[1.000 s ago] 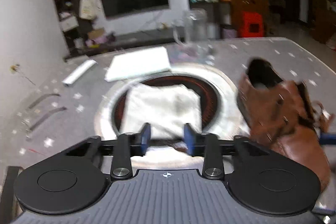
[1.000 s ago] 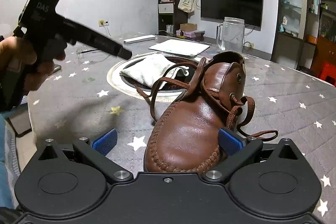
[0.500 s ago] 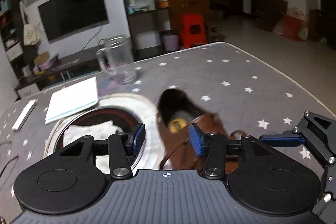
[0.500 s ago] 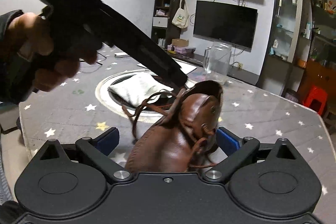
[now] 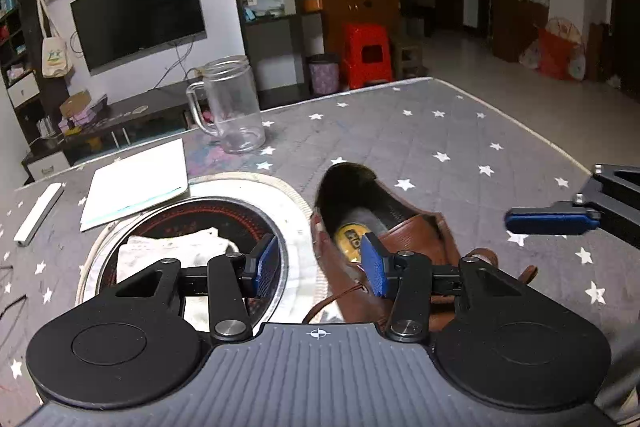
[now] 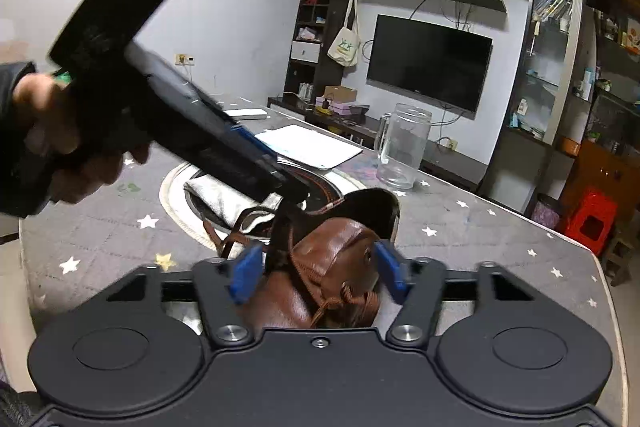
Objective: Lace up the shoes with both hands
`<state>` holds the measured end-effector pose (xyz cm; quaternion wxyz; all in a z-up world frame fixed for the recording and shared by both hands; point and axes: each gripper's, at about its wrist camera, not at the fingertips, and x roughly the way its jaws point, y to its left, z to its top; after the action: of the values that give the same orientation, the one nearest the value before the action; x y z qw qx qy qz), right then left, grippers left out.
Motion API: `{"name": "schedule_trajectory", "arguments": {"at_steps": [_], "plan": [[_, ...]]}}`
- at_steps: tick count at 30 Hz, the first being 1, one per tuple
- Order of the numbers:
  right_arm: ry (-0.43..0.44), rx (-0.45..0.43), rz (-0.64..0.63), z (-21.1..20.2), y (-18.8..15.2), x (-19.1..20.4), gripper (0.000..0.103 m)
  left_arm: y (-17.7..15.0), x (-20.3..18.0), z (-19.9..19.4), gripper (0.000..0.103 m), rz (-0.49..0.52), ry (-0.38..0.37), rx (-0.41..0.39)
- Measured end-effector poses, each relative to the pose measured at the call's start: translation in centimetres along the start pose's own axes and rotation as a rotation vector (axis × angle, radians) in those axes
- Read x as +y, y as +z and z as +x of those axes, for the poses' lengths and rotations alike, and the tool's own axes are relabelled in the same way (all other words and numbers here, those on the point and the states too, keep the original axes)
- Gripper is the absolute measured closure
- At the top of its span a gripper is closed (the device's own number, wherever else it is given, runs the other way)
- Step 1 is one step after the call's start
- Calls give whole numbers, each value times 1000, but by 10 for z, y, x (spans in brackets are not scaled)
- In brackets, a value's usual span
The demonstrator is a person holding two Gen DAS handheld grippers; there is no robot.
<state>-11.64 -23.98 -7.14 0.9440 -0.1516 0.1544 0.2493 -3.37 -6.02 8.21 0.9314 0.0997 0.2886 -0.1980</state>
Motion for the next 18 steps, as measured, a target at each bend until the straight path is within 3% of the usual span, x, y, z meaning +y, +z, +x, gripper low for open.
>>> {"name": "schedule_trajectory", "arguments": {"at_steps": [2,5,16,18], "plan": [[5,4,-23,8,4,0,50,-1,2,0,55,-9,-9,-8],[32,16,-50,18,8,2,67,-4,7,1,55,-24,-28,-28],[99,97,-116,53,15,14,87,-13,18,2,55,-67,-60,-55],[109,106,-119,56,14,15,96,-14,19,3,55,-67,-59,-56]]}}
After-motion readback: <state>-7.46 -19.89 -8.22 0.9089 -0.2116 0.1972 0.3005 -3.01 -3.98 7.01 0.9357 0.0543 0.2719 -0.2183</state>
